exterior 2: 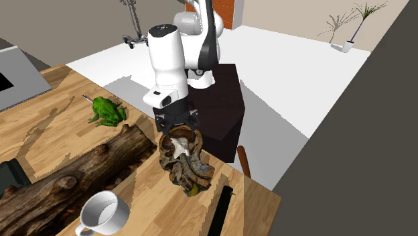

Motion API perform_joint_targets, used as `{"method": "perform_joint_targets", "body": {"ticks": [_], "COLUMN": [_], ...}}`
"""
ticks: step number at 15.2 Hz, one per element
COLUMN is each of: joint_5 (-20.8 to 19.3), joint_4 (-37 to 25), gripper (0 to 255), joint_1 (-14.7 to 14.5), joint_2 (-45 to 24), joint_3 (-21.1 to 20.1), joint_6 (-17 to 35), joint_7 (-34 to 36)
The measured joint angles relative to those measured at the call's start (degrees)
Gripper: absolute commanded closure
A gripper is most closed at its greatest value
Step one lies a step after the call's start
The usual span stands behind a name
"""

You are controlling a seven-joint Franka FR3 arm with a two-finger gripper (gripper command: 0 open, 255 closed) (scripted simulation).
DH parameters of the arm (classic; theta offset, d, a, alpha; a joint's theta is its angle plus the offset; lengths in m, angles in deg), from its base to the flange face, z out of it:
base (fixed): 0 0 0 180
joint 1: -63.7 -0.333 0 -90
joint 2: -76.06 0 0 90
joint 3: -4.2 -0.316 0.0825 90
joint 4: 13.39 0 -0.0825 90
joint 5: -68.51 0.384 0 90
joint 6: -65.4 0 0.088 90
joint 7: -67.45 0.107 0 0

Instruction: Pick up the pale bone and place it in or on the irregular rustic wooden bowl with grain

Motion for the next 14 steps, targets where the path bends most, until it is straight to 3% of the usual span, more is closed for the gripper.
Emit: {"method": "perform_joint_targets", "body": {"ticks": [3, 9, 14], "joint_5": [0.0, 2.1, 2.3], "joint_4": [0.0, 0.0, 0.1], "gripper": [0, 0, 0], "joint_1": [0.0, 0.3, 0.4], "joint_2": [0.0, 6.8, 7.3], "joint_3": [0.0, -0.2, -0.1], "joint_6": [0.0, -6.6, -7.1], "joint_7": [0.0, -1.4, -1.7]}}
